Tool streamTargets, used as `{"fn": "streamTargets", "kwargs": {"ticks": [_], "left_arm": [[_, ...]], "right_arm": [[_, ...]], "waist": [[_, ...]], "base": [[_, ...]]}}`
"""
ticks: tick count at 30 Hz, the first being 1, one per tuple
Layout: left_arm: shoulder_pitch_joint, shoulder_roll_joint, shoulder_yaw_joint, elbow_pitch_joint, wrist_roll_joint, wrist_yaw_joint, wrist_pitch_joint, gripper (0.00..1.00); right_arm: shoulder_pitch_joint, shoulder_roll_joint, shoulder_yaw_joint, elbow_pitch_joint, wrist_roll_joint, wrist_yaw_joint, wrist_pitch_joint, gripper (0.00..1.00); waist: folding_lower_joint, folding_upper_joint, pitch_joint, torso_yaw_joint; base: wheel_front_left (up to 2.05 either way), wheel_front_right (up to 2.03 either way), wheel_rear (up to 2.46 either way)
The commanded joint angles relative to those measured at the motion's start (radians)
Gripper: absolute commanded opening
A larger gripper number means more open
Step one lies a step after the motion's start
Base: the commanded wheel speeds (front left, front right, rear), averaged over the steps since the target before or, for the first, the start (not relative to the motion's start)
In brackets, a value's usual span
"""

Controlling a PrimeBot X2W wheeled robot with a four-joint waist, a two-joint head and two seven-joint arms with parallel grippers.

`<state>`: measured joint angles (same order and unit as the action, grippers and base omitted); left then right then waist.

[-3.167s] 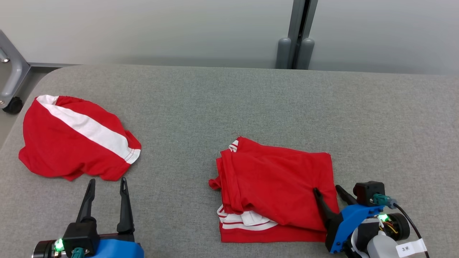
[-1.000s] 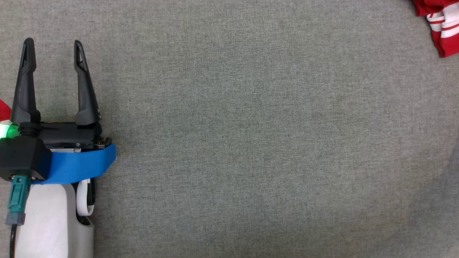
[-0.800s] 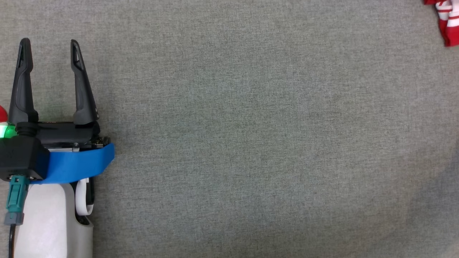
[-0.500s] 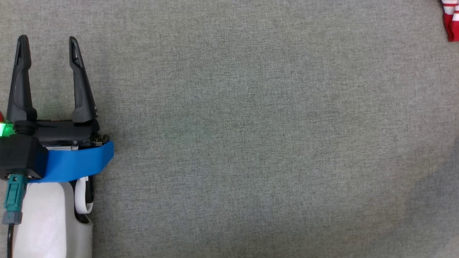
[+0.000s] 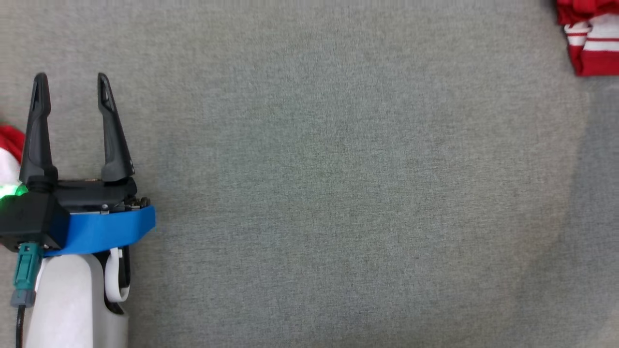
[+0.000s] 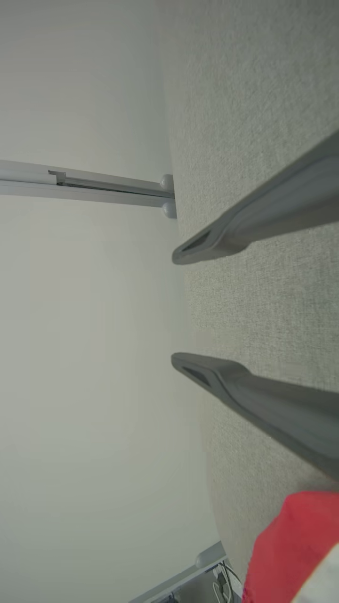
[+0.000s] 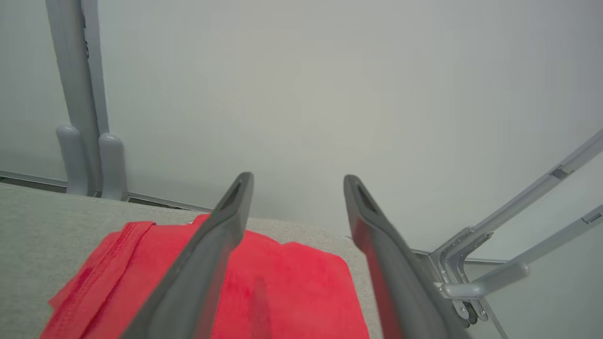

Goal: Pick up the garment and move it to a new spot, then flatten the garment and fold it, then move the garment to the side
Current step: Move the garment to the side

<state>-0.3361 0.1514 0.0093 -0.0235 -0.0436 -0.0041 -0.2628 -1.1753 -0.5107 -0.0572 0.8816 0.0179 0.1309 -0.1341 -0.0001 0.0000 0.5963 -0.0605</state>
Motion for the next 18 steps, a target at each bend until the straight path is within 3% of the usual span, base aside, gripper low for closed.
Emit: {"fn": "streamTargets", "kwargs": {"ticks": [1, 10, 18], "left_arm": [[0.015, -0.001, 0.005, 0.006, -0.003, 0.006, -0.003, 1.00], [0.129, -0.022, 0.026, 0.031, -0.018, 0.015, -0.003, 1.00], [0.226, -0.040, 0.031, 0.062, -0.026, 0.013, -0.003, 1.00]], "right_arm": [[0.031, 0.013, 0.013, -0.007, -0.012, 0.000, -0.022, 1.00], [0.182, 0.125, 0.139, -0.059, 0.071, 0.000, -0.123, 1.00], [0.385, 0.208, 0.238, -0.223, 0.166, 0.000, -0.131, 1.00]], "waist": [[0.0001, 0.0000, -0.029, -0.011], [0.0001, 0.0000, -0.196, 0.012], [0.0001, 0.0000, -0.316, 0.037]], "base": [[0.00, 0.00, 0.00], [0.00, 0.00, 0.00], [0.00, 0.00, 0.00]]}}
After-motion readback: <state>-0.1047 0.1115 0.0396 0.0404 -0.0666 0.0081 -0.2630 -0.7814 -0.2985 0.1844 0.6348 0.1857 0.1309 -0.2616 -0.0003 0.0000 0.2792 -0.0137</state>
